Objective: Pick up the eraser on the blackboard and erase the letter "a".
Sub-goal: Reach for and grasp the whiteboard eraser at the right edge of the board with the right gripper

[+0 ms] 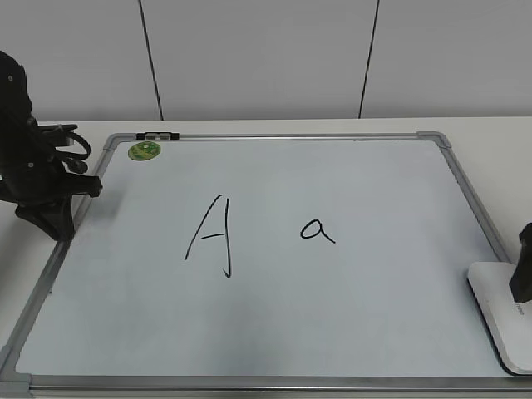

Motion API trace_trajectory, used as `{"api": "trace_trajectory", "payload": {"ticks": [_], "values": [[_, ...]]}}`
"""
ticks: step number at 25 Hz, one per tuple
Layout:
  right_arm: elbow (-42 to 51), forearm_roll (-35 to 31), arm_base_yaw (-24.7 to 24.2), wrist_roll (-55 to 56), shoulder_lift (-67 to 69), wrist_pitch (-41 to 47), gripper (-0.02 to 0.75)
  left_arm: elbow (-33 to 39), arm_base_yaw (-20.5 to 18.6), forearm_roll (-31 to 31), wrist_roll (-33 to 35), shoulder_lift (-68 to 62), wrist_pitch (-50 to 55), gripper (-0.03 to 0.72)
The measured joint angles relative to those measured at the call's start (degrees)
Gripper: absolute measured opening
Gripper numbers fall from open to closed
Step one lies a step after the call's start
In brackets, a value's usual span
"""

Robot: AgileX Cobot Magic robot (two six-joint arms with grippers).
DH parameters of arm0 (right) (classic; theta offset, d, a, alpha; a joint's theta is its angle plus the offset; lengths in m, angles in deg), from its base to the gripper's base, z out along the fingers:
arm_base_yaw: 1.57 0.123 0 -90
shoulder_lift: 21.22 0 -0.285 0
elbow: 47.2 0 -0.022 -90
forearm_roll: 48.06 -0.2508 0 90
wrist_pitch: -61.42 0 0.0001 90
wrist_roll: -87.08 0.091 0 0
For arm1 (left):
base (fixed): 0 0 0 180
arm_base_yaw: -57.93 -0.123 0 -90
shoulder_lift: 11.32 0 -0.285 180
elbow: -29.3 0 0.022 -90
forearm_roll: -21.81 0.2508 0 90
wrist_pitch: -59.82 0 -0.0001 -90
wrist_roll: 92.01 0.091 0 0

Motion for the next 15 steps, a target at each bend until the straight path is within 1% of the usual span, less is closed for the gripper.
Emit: {"api": "trace_trajectory", "payload": {"ticks": [7, 15], "values": [[-0.1, -0.2, 0.0, 0.4, 6.9, -4.6, 0.670, 0.0, 0.0, -0.1, 0.1, 0.0, 0.0, 0.041], [-0.1, -0.2, 0.0, 0.5, 12.1, -8.0, 0.664, 0.0, 0.0, -0.1, 0.2, 0.0, 0.0, 0.041]]}}
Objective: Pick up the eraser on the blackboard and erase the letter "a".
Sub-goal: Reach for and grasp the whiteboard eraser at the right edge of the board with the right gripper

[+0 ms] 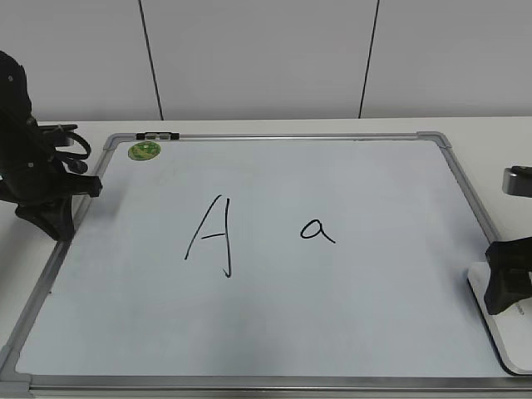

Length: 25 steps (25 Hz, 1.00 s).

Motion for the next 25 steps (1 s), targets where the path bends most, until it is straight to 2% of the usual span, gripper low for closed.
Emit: {"api": "trace_trajectory", "payload": {"ticks": [15, 21, 25], "values": [[-0.2, -0.8, 0.1, 0.1, 6.3, -4.2, 0.649, 0.0, 0.0, -0.2, 0.0, 0.0, 0.0, 0.041], [-0.2, 2.0, 3.8, 0.1, 6.8, -4.9, 0.648, 0.0, 0.0, -0.2, 0.0, 0.0, 0.0, 0.041], [-0.3, 3.5, 4.2, 1.8, 6.8, -5.7, 0.648, 0.0, 0.0, -0.3, 0.0, 0.0, 0.0, 0.041]]}}
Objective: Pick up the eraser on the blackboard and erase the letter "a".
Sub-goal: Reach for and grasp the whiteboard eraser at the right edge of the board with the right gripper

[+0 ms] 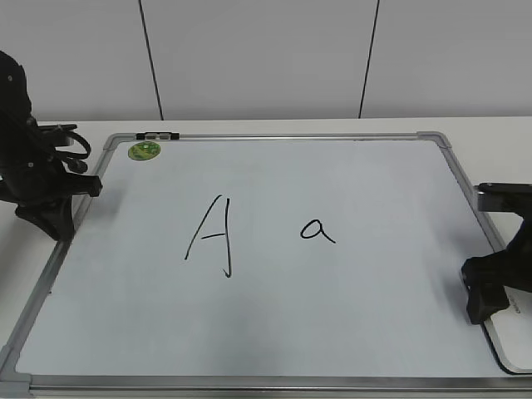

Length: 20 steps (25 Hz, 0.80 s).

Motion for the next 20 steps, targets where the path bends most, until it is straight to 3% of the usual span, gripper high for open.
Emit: {"api": "trace_trajectory", "payload": {"ticks": [9, 15, 20], "values": [[0.0, 0.8, 0.0, 1.1, 0.0, -0.6, 0.624, 0.0, 0.0, -0.2, 0.0, 0.0, 0.0, 0.041], [0.0, 1.1, 0.0, 1.2, 0.0, -0.6, 0.547, 0.0, 0.0, -0.2, 0.0, 0.0, 0.0, 0.041], [0.0, 1.1, 0.0, 1.2, 0.0, -0.6, 0.530, 0.0, 0.0, -0.3, 0.0, 0.0, 0.0, 0.041]]}}
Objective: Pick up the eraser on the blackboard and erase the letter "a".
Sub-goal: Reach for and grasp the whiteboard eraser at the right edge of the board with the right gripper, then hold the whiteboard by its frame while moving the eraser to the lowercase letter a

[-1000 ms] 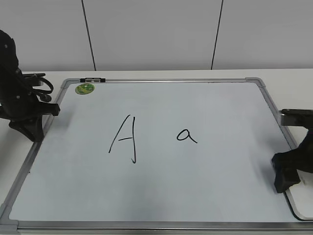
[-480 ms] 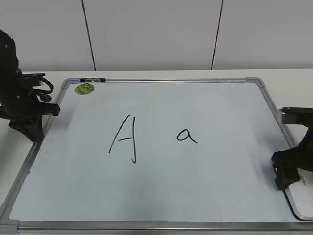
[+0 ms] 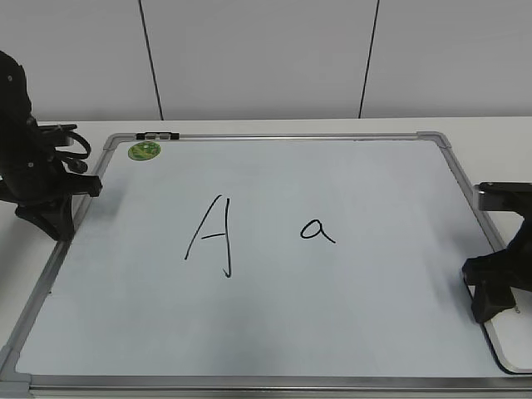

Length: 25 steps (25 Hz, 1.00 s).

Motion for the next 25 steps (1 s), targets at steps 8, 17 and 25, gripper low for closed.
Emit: {"api": "trace_trajectory", "payload": {"ticks": [8, 17, 25], "values": [[0.0, 0.0, 0.0, 0.0, 0.0, 0.0, 0.528, 0.0, 0.0, 0.0, 0.0, 0.0, 0.0, 0.041], [-2.6, -2.1, 0.0, 0.1, 0.4, 3.9, 0.527, 0.0, 0.0, 0.0, 0.0, 0.0, 0.0, 0.041], [-14.0, -2.9, 0.0, 0.1, 0.6, 15.6, 0.526, 0.0, 0.0, -0.1, 0.1, 0.0, 0.1, 0.041]]}}
